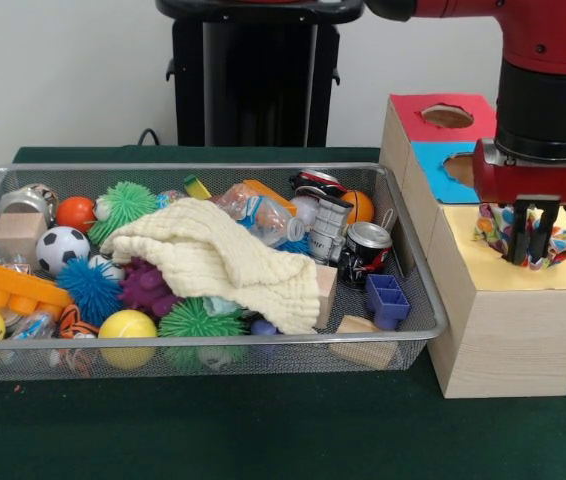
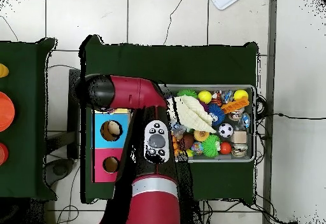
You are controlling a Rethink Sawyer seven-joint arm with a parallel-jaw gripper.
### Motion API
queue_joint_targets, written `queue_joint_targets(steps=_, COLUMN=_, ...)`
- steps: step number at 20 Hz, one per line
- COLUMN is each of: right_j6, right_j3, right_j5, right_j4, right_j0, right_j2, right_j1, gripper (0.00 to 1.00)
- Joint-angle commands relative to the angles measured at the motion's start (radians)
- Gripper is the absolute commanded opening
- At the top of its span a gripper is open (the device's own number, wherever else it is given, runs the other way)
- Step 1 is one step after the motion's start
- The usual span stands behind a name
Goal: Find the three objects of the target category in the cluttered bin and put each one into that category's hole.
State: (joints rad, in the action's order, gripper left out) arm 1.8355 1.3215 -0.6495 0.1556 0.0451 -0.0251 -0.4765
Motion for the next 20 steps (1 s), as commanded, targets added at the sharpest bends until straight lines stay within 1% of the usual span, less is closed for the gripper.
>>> queue_joint_targets(steps=1, right_j6=0.221, right_j3=0.138, right_j5=0.01, right_j4=-0.015, right_j0=0.014, right_j2=-0.019, right_j1=0.121, gripper=0.0)
queue_joint_targets(steps=7, right_j6=0.222, right_j3=0.13, right_j5=-0.043, right_j4=-0.003, right_j0=0.028, right_j2=-0.04, right_j1=0.094, gripper=0.0)
queue_joint_targets(steps=14, right_j6=0.228, right_j3=0.124, right_j5=-0.068, right_j4=0.013, right_j0=0.036, right_j2=-0.053, right_j1=0.077, gripper=0.0)
queue_joint_targets(steps=20, right_j6=0.218, right_j3=0.126, right_j5=-0.065, right_j4=0.04, right_j0=0.017, right_j2=-0.03, right_j1=0.085, gripper=0.0)
